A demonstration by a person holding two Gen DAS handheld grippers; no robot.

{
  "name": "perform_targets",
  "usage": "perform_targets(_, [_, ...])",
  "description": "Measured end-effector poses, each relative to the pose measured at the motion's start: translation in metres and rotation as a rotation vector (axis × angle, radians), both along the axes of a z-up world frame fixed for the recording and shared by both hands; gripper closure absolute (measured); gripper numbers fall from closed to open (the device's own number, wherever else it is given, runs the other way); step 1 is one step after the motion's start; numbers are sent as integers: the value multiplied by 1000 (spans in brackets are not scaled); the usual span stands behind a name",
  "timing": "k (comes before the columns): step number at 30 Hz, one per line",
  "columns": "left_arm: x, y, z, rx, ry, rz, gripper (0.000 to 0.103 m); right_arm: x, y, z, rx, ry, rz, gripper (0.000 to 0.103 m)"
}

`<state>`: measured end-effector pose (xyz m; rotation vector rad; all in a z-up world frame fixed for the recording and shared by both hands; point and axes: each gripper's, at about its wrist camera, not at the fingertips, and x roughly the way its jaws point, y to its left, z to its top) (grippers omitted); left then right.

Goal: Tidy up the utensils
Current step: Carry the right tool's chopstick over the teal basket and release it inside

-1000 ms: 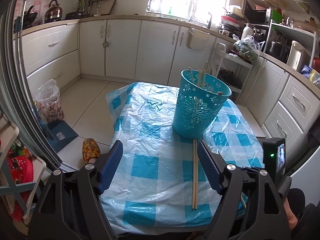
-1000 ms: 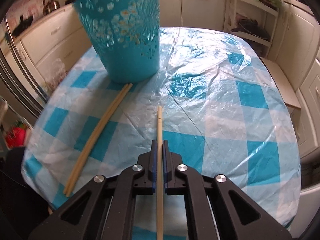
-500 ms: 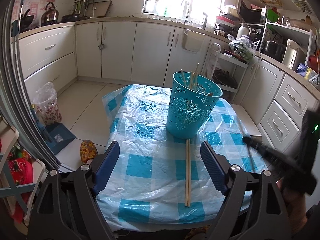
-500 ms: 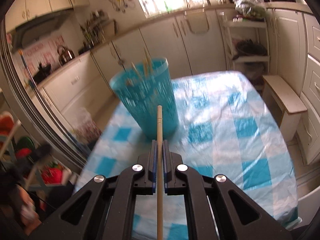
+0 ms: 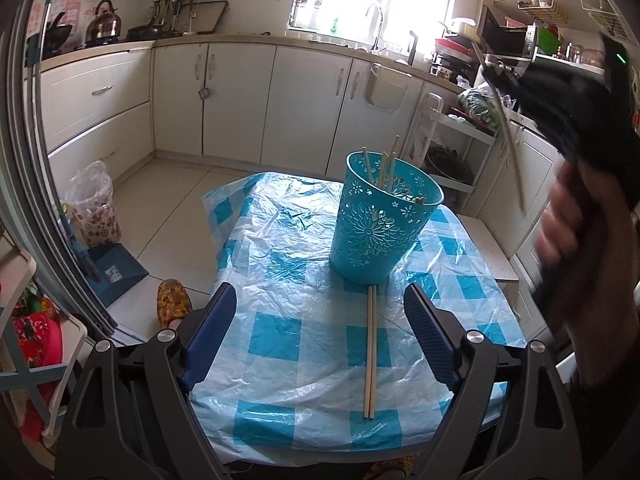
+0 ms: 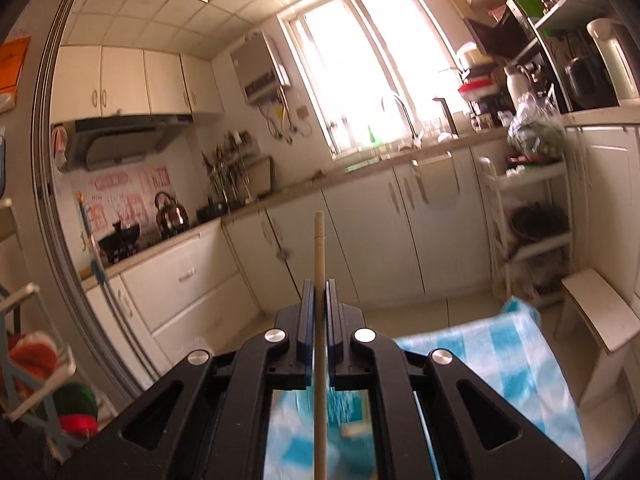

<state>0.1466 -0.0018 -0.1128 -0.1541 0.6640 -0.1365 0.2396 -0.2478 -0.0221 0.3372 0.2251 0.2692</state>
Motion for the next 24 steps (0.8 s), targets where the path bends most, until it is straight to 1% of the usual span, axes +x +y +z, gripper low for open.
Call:
perform_targets(3, [8,3,-5,-3,18,8,20,25,1,1,22,-31,-21,97])
perform_targets(5, [14,5,-10,-8,33,16,20,38,2,-2,36,-33,-34,97])
perform_targets(9, [28,8,-22,-18,66,26,20,69,5,-20,32,8,-52,97])
perform_targets(12, [36,7,-28,-24,81,27,20,80,7,-32,9,46,-49,97])
perform_targets(18, [48,6,-36,-37,99,26,20,80,13,-60,-38,129,-13,97])
perform_targets(24, [46,3,-33,-33,95,23,20,78,21,-74,-96,205,41,96])
